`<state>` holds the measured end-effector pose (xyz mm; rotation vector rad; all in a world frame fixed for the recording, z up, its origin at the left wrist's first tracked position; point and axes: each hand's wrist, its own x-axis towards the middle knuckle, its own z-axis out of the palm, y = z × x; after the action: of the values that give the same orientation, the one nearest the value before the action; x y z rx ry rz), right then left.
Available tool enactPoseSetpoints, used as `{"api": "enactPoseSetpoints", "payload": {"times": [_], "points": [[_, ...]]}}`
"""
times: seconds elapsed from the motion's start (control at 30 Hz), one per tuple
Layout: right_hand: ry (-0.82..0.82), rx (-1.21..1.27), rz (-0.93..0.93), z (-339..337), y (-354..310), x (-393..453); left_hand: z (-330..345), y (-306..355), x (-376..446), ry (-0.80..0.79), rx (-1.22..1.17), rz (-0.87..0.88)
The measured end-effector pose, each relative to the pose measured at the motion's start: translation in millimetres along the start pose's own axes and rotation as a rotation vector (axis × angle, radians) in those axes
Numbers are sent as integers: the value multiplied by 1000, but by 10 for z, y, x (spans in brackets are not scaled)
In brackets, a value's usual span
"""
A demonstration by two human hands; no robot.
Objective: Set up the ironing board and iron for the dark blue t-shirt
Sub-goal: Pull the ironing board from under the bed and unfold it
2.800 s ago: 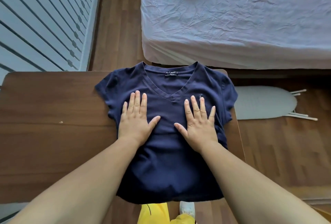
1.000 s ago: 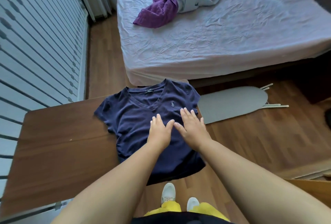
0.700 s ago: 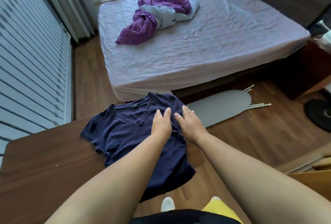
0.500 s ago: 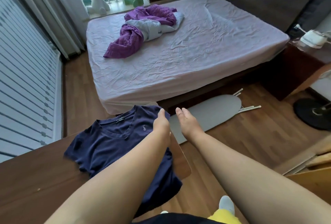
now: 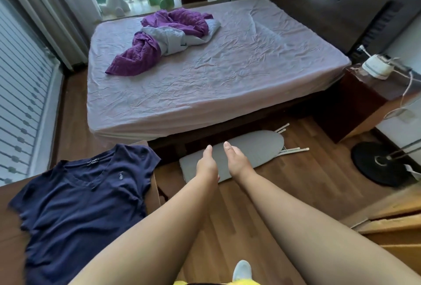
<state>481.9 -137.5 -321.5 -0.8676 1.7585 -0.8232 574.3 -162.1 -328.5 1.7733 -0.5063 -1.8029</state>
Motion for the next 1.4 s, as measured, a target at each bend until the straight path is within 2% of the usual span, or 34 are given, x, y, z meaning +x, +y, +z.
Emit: {"api": "enactPoseSetpoints", "payload": {"times": [0.23, 0.47, 0.8, 0.97, 1.13, 1.4], "points": [[-13, 68, 46, -454, 64, 229, 529, 36, -35, 24, -37, 10], [9, 50, 75, -803, 2, 706, 1012, 268, 313, -3, -15, 0], [102, 80, 15, -1357, -628, 1953, 1913, 1306, 1107, -120, 18, 29], [128, 107, 70, -1504, -846, 2370, 2168, 1715, 1415, -124, 59, 32], [91, 91, 102, -1569, -1064, 2823, 2287, 1991, 1740, -68, 8, 24], [-105, -14, 94, -1608, -1074, 3638, 2648, 2205, 2215, 39, -156, -3]]}}
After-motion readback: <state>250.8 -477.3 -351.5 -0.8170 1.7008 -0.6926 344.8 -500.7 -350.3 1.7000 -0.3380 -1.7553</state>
